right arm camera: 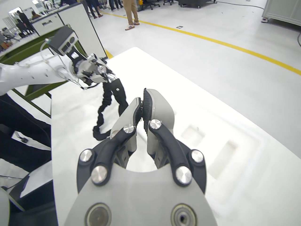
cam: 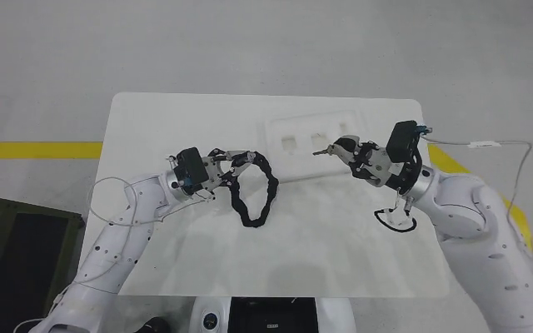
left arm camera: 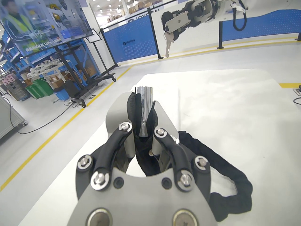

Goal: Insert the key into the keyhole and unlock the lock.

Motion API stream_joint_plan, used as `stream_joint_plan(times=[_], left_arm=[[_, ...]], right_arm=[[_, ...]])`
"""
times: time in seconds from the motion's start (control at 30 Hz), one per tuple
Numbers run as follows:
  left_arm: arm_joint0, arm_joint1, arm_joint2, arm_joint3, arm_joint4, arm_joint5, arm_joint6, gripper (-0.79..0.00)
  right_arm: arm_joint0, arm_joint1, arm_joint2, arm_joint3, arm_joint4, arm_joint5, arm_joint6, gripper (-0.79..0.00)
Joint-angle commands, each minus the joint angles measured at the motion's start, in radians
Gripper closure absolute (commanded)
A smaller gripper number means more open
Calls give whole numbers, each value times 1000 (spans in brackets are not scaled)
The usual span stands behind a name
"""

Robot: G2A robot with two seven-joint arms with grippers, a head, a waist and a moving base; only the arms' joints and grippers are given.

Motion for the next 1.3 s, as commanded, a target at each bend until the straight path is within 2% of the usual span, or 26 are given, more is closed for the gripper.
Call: stream_joint_plan(times=[0.0,0.3,0.93,1.27], left_arm=[[2,-1,6,1,9,25,11,0],[31,-4,40,-15,61,125,44,0],[45,-6,46,-25,40,128,36,0],[58,-5,75,39,113,201,198,0]], right_arm=[[6,-4,-21,-8,13,11,-5,0],[47,-23,-104,-27,37,53,-15,0],[47,-26,-111,-44,22,57,-28,0],[96,-43,-206,-76,35,-28,-5,0]])
